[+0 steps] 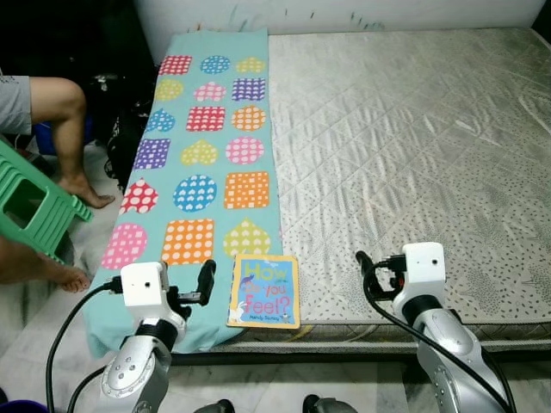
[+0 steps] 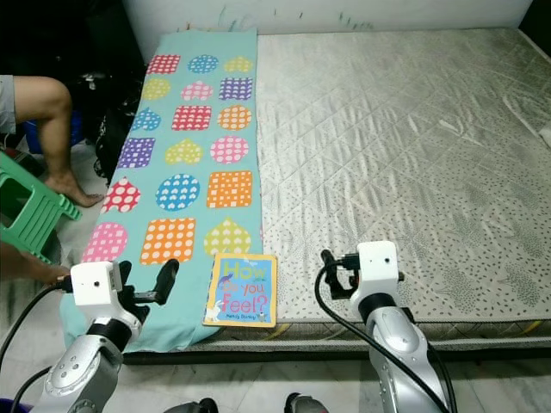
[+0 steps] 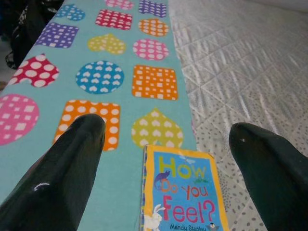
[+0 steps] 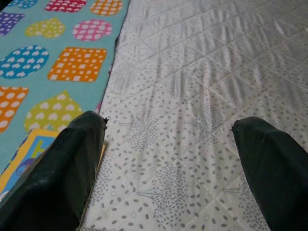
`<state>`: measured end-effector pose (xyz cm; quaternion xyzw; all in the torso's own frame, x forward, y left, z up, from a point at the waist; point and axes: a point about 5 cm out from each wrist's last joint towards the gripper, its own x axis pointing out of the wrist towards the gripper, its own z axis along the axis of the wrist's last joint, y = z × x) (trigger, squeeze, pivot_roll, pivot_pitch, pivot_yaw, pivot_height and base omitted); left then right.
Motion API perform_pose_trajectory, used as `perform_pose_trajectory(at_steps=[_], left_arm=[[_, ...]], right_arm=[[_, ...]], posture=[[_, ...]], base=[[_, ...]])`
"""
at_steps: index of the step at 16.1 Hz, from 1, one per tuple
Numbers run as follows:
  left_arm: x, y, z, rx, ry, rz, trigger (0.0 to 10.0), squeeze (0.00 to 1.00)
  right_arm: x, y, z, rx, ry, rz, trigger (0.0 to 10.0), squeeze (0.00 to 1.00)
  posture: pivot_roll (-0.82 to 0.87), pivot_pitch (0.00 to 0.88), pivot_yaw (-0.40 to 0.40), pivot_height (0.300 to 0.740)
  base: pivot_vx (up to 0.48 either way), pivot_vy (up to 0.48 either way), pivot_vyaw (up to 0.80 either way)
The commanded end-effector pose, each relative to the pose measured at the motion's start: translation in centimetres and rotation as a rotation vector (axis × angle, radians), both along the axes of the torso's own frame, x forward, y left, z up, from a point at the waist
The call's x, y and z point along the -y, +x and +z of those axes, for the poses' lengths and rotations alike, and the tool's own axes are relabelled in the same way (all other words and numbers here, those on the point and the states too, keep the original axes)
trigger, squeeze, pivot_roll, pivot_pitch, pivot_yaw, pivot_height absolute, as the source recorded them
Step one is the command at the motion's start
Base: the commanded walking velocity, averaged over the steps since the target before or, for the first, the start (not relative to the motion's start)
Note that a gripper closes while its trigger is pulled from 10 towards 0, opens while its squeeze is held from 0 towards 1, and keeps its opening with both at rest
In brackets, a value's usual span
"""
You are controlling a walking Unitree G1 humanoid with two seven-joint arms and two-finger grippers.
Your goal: Clean up the room
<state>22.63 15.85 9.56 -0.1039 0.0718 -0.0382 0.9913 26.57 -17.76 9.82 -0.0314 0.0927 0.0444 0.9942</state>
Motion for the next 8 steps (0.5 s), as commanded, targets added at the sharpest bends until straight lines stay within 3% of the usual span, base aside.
perform_pose_trajectory(at_steps=[1, 8], left_arm=[[-0.32, -0.21, -0.02, -0.009, 0.008, 0.016, 10.0, 0.00], [-0.22, -0.12, 0.04, -0.007, 0.002, 0.014, 10.0, 0.00]], right_arm=[[-0.14, -0.08, 0.24, 0.006, -0.006, 0.002, 10.0, 0.00], [-0.21, 0.08, 0.36, 0.011, -0.009, 0.007, 10.0, 0.00]], posture=[[-0.06, 0.205, 0.049, 0.690], [-0.06, 0.210, 0.048, 0.686]], base=[[0.000, 0.000, 0.00], [0.000, 0.000, 0.00]])
